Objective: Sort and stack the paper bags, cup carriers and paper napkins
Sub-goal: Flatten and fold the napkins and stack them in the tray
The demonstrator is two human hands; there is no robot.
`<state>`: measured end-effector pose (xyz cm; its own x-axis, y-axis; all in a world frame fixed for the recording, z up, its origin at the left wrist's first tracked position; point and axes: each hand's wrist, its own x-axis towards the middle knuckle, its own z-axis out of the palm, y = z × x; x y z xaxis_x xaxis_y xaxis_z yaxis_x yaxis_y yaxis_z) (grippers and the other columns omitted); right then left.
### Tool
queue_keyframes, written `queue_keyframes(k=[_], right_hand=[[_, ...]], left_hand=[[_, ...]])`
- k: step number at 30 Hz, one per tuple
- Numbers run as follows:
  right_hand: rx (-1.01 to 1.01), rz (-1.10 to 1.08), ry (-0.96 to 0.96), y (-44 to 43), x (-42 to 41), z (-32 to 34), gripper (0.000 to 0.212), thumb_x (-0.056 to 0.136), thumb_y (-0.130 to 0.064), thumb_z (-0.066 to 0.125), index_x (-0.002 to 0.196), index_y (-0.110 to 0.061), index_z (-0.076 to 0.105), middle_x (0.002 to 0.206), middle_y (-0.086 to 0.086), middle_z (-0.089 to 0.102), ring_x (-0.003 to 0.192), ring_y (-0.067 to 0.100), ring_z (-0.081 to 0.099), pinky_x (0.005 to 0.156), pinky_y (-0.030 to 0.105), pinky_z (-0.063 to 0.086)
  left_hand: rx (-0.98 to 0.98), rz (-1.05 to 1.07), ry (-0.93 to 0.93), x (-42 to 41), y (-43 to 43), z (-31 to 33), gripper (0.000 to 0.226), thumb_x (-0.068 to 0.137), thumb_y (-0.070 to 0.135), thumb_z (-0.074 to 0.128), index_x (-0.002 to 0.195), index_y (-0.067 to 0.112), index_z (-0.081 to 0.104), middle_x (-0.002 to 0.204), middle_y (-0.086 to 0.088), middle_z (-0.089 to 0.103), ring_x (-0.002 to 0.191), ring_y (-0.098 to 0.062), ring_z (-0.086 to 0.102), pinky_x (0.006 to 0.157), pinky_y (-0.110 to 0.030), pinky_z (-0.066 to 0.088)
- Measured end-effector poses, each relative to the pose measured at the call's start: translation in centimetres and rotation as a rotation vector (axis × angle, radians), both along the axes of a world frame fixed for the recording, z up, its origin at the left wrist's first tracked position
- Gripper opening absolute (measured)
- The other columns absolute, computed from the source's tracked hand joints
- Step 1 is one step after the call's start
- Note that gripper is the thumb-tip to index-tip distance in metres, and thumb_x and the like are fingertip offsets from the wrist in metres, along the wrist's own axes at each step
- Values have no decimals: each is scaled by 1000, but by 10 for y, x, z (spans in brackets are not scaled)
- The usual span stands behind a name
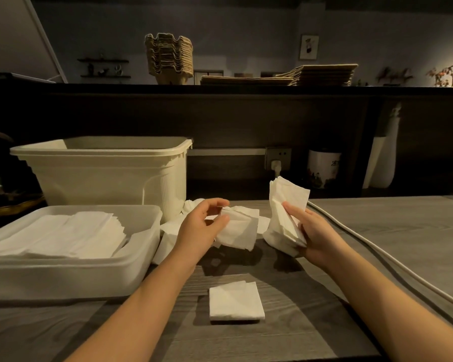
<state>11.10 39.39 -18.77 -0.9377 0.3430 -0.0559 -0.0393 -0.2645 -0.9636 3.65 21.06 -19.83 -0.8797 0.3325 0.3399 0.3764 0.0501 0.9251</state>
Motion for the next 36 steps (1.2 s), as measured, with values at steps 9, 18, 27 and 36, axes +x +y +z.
queue_keyframes(k=[9, 18, 27, 36], right_hand=[[61, 224, 0, -5, 4, 2, 31, 75, -29, 60, 104, -22, 52, 106, 6, 59, 95, 24, 60, 71, 36, 50], [192, 266, 1, -6, 5, 0, 34, 71, -31, 61, 103, -21, 56, 98, 2, 65, 88, 19, 66, 69, 35, 53], [97, 157, 4, -5, 4, 2, 12, 90, -25, 54, 98, -16, 56, 92, 5, 61, 81, 18, 62, 59, 28, 53], [220, 213, -29, -7, 1, -2, 16, 88, -29, 55, 101, -20, 56, 95, 3, 63, 83, 17, 65, 63, 29, 53]], left_hand=[[71, 88, 90, 1, 2, 2, 31, 86, 8, 65, 105, 31, 55, 98, 19, 53, 90, -7, 56, 66, -18, 54], [11, -90, 210, 13, 3, 4, 41, 87, 9, 63, 101, 44, 46, 100, 20, 50, 86, -8, 60, 61, -14, 54], [-189, -95, 378, 15, 4, 0, 36, 89, 15, 60, 96, 49, 48, 108, 26, 46, 93, 5, 55, 73, -6, 48], [-258, 36, 456, 10, 6, -3, 27, 86, 15, 66, 83, 40, 55, 114, 18, 42, 106, 3, 40, 84, 0, 31]])
